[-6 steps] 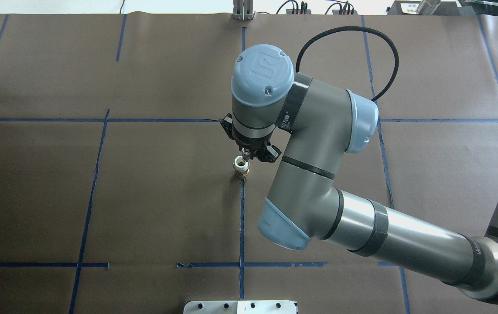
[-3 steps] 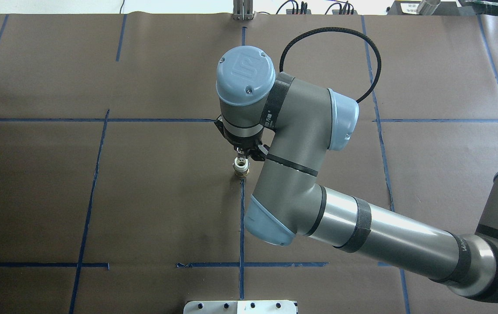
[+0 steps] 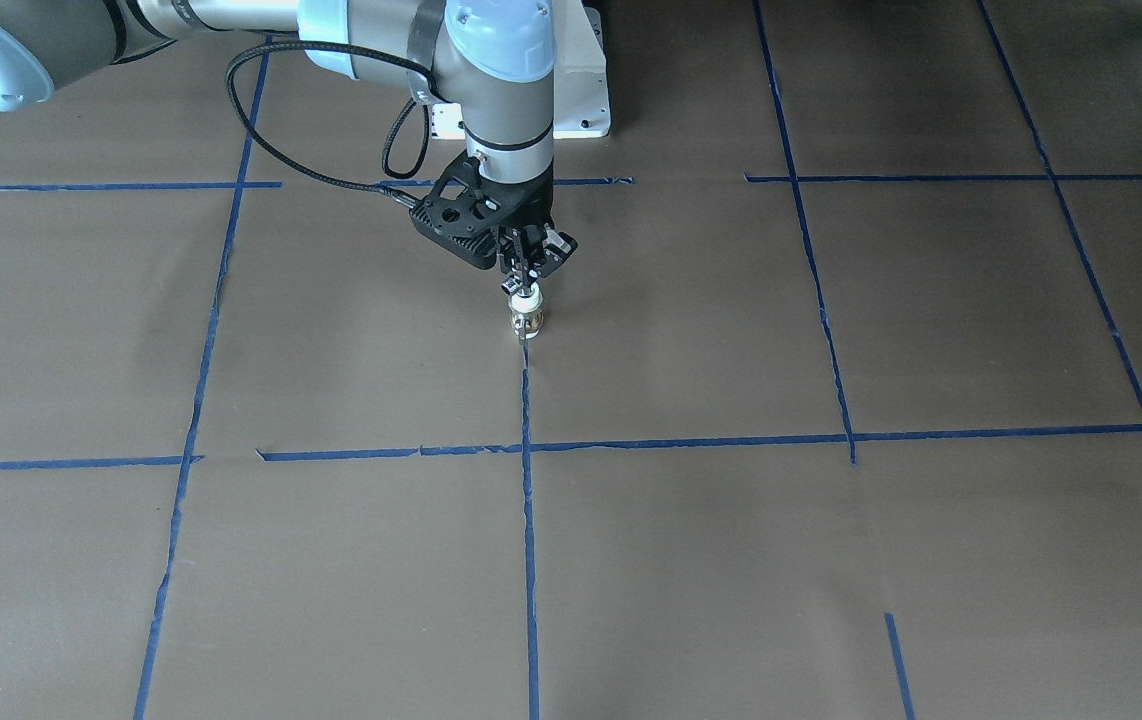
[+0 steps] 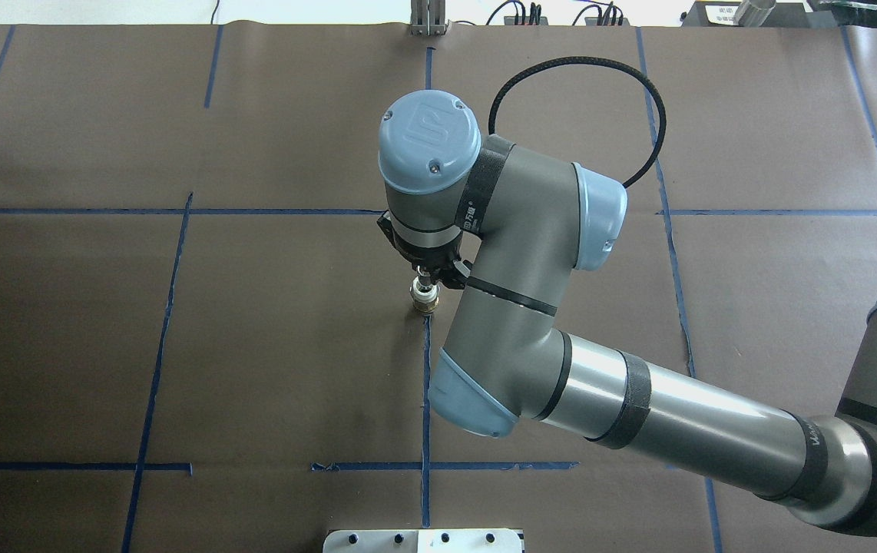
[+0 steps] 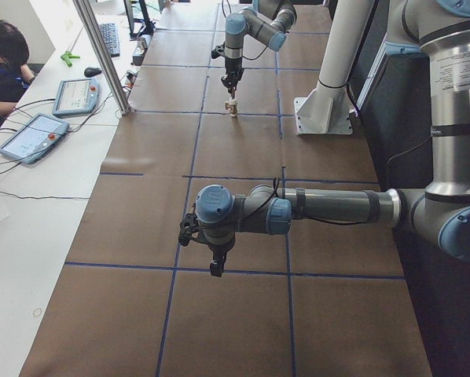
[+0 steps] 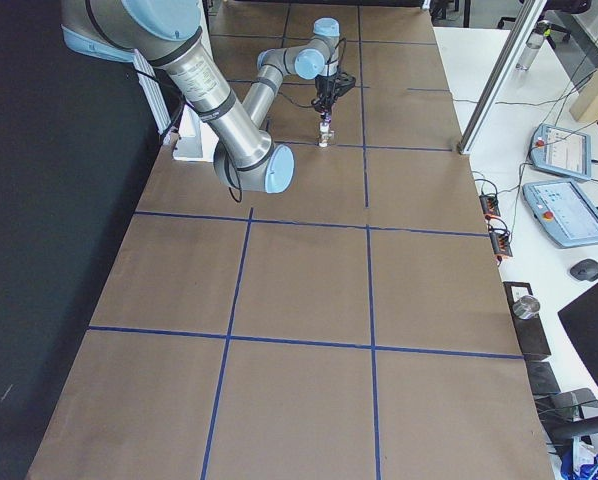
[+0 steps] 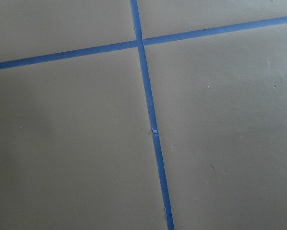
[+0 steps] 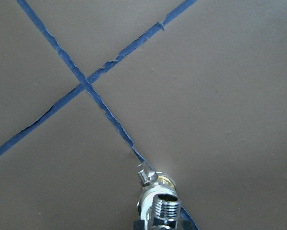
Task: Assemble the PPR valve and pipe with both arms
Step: 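Lower the chrome fitting onto the top of the pipe piece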
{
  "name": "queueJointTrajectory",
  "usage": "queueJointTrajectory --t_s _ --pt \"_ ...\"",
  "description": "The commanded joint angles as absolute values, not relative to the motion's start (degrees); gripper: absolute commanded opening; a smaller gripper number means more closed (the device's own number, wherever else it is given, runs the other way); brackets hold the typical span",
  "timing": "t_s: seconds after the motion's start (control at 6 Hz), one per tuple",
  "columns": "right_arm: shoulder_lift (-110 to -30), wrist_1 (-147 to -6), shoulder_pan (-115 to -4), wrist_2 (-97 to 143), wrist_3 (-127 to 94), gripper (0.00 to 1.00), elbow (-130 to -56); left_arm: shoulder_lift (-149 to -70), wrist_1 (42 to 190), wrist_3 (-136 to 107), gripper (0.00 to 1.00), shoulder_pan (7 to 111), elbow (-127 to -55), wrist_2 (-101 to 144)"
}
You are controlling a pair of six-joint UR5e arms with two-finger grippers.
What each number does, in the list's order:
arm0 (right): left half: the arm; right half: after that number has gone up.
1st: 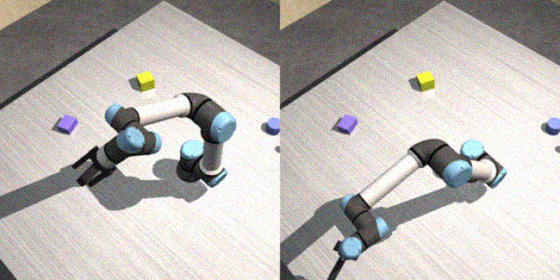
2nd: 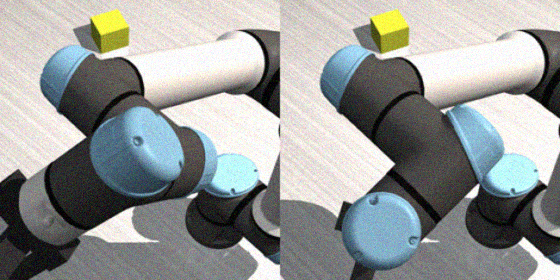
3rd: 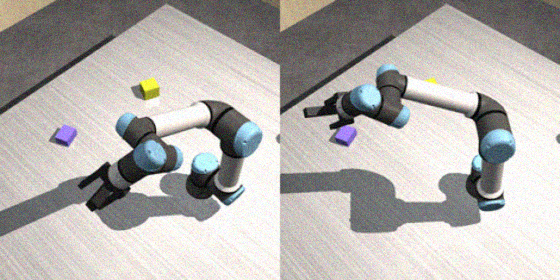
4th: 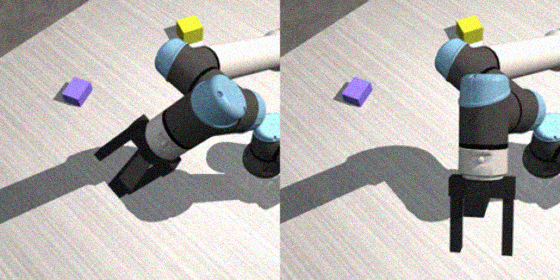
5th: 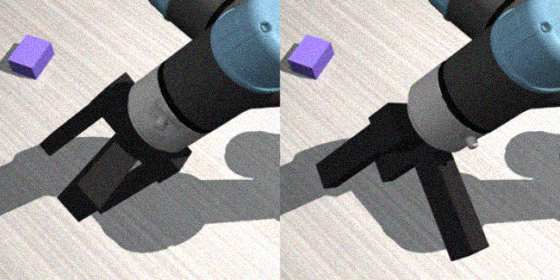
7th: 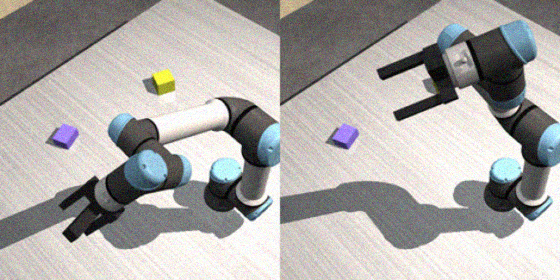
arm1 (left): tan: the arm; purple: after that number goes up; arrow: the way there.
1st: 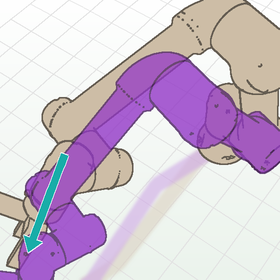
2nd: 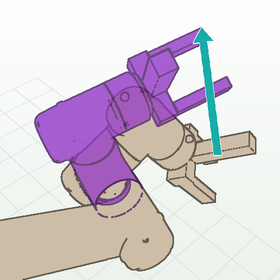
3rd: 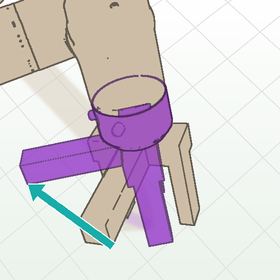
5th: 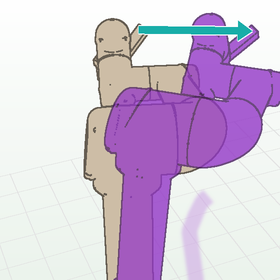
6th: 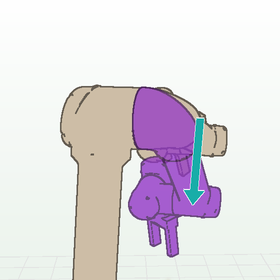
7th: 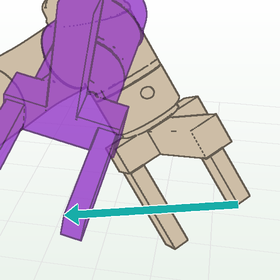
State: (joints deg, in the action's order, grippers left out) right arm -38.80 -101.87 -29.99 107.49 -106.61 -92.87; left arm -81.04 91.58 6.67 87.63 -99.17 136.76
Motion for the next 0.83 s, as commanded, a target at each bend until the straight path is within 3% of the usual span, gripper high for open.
queueJointTrajectory --t_s 0.0,0.67 --pt "-39.1 -101.9 -29.7 107.4 -106.5 0.00 -92.8 -81.0 91.6 6.7 1.00 87.6 -99.1 136.7" --pt "-38.7 -101.6 -28.9 105.9 -106.5 0.00 -91.9 -81.0 91.6 6.7 1.00 87.6 -98.7 136.7"
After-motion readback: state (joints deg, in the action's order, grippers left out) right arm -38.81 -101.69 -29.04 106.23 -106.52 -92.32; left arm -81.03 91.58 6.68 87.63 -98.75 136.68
